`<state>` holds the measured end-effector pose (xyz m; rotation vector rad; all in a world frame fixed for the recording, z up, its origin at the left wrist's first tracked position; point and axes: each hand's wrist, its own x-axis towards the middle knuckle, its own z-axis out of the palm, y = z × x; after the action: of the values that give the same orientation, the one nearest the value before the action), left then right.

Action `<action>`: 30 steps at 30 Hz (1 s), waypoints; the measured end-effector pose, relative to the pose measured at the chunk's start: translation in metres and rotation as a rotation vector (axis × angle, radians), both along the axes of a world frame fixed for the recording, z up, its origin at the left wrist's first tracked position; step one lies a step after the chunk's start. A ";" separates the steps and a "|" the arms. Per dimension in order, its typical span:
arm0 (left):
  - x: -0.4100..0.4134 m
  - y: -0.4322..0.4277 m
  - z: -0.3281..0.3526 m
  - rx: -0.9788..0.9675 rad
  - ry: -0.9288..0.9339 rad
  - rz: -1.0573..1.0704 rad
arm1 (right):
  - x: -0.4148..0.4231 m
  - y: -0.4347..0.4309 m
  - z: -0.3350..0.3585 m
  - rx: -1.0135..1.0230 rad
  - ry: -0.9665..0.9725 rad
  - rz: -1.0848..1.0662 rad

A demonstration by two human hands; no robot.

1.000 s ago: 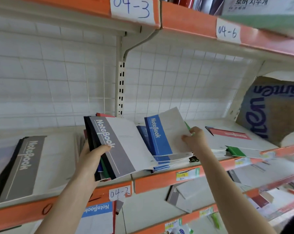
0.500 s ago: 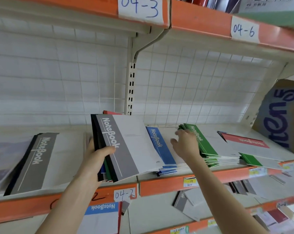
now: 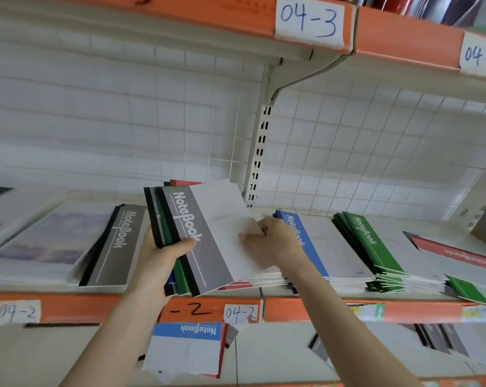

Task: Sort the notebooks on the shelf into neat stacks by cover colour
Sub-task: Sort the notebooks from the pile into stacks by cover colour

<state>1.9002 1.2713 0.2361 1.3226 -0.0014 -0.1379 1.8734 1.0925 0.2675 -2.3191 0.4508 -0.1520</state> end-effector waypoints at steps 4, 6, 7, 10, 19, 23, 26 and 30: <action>0.002 0.030 -0.002 0.017 -0.003 0.083 | 0.005 0.024 -0.005 0.115 -0.084 0.017; 0.001 0.043 -0.001 -0.005 -0.018 0.105 | 0.007 0.037 -0.007 0.146 -0.113 0.003; 0.001 0.049 -0.001 -0.013 -0.020 0.120 | 0.009 0.043 -0.008 0.157 -0.122 0.001; 0.000 0.068 -0.003 -0.029 -0.024 0.176 | 0.013 0.062 -0.010 0.127 -0.104 0.026; -0.001 0.111 -0.010 -0.069 -0.003 0.260 | 0.021 0.111 -0.016 -0.041 0.015 0.127; 0.000 0.130 -0.010 -0.089 0.029 0.274 | 0.022 0.122 -0.018 0.032 -0.021 0.123; 0.001 0.149 -0.009 -0.105 0.064 0.279 | 0.026 0.119 -0.013 0.024 -0.085 0.077; 0.001 0.176 -0.009 -0.106 0.085 0.344 | 0.038 0.106 -0.011 -0.181 -0.124 -0.048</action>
<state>1.9009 1.4477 0.2275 1.1918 0.2862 0.0977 1.9116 1.1987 0.2564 -2.4586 0.4463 -0.3716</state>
